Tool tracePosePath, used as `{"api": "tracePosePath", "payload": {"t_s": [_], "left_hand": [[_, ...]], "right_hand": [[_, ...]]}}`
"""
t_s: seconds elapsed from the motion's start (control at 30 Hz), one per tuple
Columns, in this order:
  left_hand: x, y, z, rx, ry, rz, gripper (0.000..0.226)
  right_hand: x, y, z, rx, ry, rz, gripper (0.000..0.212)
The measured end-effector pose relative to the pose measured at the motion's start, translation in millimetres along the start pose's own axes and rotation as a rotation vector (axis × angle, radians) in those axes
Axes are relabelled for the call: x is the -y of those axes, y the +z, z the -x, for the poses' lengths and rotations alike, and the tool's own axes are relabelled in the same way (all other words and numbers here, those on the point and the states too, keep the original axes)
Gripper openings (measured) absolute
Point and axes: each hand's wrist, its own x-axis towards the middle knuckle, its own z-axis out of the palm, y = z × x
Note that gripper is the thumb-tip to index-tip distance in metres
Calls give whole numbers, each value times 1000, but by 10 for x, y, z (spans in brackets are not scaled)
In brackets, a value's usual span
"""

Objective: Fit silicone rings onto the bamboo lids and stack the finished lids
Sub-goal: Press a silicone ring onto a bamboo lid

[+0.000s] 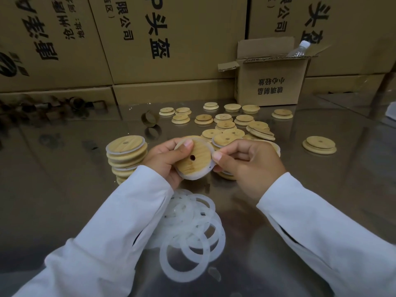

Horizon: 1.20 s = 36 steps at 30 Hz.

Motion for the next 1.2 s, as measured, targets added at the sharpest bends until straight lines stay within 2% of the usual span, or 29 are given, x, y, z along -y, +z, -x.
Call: {"api": "tracePosePath", "payload": {"t_s": [0.23, 0.43, 0.6, 0.7, 0.83, 0.93, 1.03, 1.1, 1.2], "left_hand": [[63, -28, -15, -4, 57, -105, 23], [204, 57, -14, -140, 80, -35, 5], [237, 124, -1, -191, 42, 72, 10], [228, 153, 9, -174, 68, 118, 17], [227, 166, 17, -141, 99, 138, 15], [245, 157, -4, -151, 112, 34, 11], [282, 113, -20, -176, 145, -195, 10], [285, 71, -9, -158, 194, -368, 14], [250, 31, -4, -96, 217, -447, 16]], "right_hand": [[-92, 30, 6, -50, 37, -22, 17], [-198, 118, 0, -156, 16, 22, 10], [-208, 139, 19, -176, -40, 66, 18], [-213, 126, 25, -181, -57, 115, 15], [-211, 107, 12, -223, -49, 115, 10], [-210, 92, -3, -257, -41, 150, 14], [-199, 64, -12, -253, -54, 192, 15], [-194, 46, -13, -245, -77, 208, 15], [-182, 19, -23, -223, -57, 209, 12]]}}
